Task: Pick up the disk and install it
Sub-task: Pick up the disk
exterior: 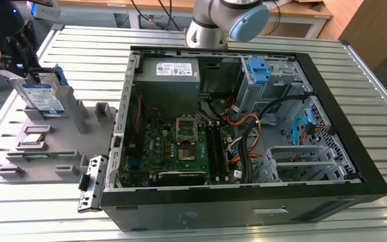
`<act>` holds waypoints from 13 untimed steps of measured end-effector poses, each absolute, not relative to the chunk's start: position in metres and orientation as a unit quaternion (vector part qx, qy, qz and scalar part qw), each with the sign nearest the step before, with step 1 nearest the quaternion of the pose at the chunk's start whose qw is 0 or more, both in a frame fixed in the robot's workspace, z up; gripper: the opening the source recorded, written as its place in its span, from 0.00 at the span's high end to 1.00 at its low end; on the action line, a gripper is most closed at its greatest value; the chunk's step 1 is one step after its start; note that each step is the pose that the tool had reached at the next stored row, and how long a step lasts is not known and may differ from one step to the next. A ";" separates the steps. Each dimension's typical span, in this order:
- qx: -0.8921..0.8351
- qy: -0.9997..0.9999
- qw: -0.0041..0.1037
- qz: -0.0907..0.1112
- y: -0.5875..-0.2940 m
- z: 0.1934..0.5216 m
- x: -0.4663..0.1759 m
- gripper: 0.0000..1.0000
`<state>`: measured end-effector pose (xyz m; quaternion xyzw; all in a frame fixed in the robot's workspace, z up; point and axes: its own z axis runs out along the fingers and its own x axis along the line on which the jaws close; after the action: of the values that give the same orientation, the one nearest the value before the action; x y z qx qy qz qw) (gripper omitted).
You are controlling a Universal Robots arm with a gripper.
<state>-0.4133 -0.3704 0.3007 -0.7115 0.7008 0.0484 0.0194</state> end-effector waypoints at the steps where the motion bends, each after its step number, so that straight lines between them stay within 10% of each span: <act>1: -0.711 0.701 0.019 0.048 -0.370 0.301 -0.413 0.64; 13: -0.711 0.701 0.019 0.048 -0.370 0.301 -0.413 0.64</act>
<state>-0.4133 -0.3702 0.3006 -0.7114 0.7008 0.0483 0.0195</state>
